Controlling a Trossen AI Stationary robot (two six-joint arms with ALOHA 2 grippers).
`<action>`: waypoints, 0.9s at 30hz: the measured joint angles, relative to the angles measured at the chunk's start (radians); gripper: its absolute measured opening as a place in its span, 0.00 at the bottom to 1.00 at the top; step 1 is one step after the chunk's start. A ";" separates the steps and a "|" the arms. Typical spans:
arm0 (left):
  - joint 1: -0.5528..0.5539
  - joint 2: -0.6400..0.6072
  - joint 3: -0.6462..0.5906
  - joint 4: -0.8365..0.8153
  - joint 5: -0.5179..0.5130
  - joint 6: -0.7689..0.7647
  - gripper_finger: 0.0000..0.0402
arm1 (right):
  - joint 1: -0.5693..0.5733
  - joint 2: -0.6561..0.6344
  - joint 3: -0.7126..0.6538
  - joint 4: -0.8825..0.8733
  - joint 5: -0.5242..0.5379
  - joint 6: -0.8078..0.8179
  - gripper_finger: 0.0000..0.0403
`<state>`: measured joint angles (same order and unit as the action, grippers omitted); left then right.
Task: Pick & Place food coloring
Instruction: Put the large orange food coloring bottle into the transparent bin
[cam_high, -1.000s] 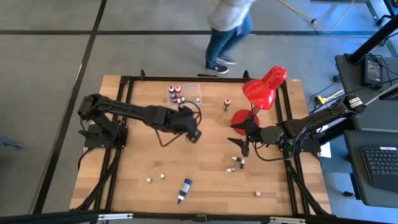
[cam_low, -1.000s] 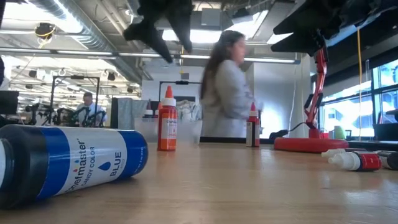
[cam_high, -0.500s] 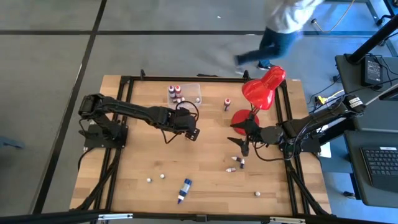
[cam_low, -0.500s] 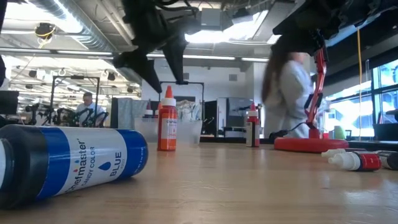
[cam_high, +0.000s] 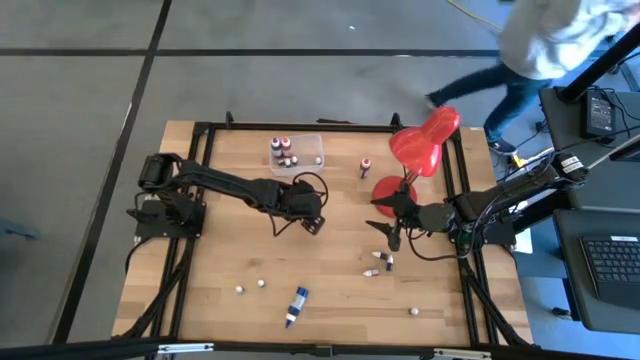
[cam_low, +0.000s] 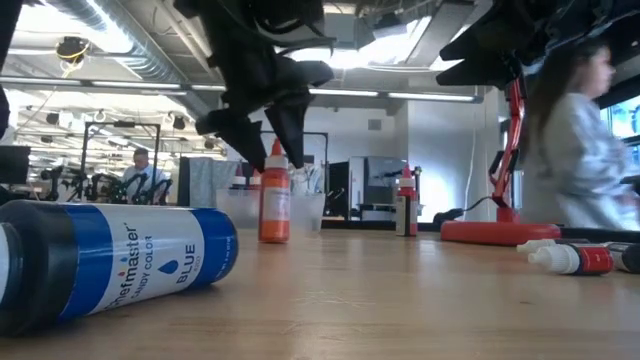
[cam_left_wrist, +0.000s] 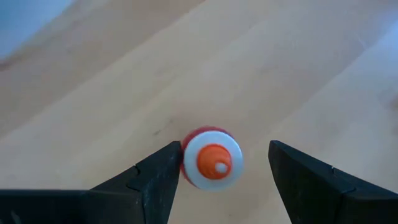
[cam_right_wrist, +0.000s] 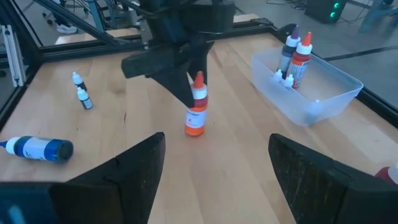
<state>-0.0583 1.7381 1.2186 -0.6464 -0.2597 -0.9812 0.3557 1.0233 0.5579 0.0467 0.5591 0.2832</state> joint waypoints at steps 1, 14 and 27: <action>0.000 0.003 0.000 -0.003 -0.004 0.000 0.60 | 0.000 0.000 0.000 0.000 0.000 0.000 0.72; 0.000 0.012 -0.004 -0.012 0.077 -0.004 0.47 | -0.002 0.000 0.000 -0.016 0.027 -0.004 0.72; -0.032 0.012 -0.004 -0.076 0.125 -0.005 0.12 | -0.015 0.000 0.000 -0.024 0.027 -0.005 0.72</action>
<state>-0.0901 1.7497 1.2144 -0.7223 -0.1343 -0.9865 0.3405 1.0233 0.5583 0.0231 0.5856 0.2787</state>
